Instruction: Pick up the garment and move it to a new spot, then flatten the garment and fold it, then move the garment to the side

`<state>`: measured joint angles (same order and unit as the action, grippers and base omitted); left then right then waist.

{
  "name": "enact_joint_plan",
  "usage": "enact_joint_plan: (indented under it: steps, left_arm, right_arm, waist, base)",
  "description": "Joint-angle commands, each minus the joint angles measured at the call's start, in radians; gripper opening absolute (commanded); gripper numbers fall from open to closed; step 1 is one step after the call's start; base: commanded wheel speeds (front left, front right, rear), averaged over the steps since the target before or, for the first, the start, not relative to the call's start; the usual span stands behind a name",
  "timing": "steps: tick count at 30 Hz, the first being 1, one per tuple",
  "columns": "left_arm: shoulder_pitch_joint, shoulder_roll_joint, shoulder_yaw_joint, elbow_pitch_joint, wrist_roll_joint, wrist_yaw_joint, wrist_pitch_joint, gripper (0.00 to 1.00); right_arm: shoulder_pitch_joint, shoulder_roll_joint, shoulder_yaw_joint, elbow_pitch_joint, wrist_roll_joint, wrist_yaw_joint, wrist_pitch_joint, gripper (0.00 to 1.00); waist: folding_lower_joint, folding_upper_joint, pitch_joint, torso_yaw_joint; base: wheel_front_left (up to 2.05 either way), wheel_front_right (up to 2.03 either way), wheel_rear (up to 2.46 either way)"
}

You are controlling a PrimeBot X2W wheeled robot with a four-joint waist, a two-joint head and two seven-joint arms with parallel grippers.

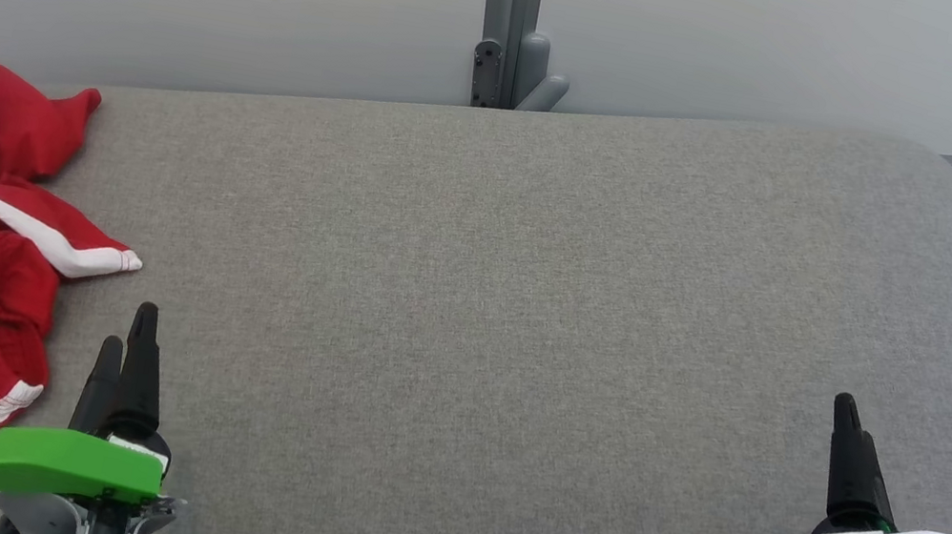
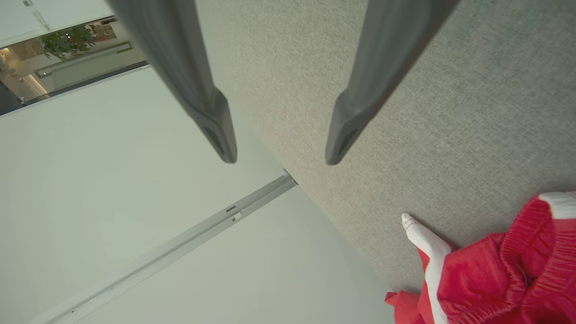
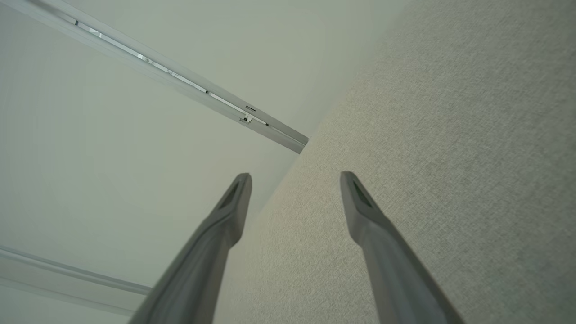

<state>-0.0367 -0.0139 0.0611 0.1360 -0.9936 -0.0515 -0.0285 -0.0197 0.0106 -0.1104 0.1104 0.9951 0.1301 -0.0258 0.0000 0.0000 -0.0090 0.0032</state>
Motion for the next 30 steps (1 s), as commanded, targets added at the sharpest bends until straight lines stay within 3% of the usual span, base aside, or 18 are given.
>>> enact_joint_plan:
  steps: [1, 7, 30]
  left_arm:
    - [-0.002, 0.009, -0.008, -0.025, 0.063, 0.008, -0.012, 1.00]
    - [0.010, 0.010, -0.032, -0.042, 0.180, 0.022, -0.034, 1.00]
    - [0.054, 0.020, -0.059, -0.041, 0.517, 0.051, -0.108, 1.00]
  right_arm:
    - [0.001, -0.007, 0.014, -0.030, -0.089, 0.000, -0.014, 1.00]
    - [0.013, -0.008, 0.041, -0.052, -0.221, 0.001, -0.037, 1.00]
    - [0.044, -0.010, 0.083, -0.041, -0.513, 0.001, -0.110, 1.00]
  waist:
    - [0.0000, 0.0000, 0.000, 0.001]
    - [0.0000, 0.0000, -0.002, 0.004]
    - [0.0000, 0.0000, -0.013, 0.007]
  base:
    - [0.00, 0.00, 0.00]
    - [0.00, 0.00, 0.00]
    - [0.00, 0.00, 0.00]
